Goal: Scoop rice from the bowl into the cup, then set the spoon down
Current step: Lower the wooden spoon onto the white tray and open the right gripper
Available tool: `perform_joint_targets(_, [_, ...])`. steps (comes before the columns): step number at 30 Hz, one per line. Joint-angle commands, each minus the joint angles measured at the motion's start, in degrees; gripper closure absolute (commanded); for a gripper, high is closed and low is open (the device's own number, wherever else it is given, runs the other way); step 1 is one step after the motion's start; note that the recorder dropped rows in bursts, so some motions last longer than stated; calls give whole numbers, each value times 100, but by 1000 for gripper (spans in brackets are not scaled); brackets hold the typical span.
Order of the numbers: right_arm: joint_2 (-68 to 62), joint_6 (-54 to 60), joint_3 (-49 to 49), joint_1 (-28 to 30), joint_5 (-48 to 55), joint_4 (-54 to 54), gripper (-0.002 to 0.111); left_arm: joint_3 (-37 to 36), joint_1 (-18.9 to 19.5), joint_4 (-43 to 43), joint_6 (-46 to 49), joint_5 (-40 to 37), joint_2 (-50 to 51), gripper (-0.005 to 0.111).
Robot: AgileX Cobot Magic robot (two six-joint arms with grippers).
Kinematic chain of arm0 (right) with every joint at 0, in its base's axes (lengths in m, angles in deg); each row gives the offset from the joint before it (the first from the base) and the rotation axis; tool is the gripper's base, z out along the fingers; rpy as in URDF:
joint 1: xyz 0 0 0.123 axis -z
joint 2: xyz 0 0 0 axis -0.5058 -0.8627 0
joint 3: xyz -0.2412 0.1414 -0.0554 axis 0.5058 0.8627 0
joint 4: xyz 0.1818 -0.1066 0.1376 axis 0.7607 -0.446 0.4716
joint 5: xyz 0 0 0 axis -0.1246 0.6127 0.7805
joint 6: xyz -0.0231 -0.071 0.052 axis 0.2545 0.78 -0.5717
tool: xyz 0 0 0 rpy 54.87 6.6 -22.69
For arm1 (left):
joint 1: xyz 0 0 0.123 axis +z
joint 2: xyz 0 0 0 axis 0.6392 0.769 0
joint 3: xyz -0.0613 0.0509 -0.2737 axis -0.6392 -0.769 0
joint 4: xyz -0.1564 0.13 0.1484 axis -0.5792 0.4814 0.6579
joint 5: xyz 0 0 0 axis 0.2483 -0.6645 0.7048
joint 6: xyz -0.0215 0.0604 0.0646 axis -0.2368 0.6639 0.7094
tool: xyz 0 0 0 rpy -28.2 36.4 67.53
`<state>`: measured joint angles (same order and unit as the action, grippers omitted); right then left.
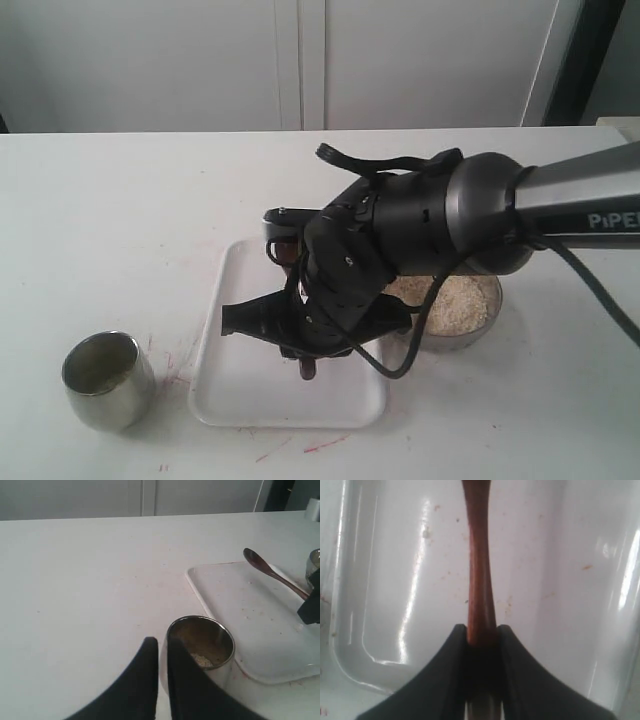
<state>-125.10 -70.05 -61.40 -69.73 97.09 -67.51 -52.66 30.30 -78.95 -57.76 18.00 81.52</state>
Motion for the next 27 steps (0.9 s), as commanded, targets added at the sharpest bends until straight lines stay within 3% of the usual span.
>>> perform_joint_targets(1, [-41, -603, -4, 0, -13, -391, 108, 36, -38, -55, -3, 19, 4, 92])
perform_joint_targets(27, [-462, -763, -317, -22, -130, -490, 108, 36, -38, -55, -3, 19, 4, 92])
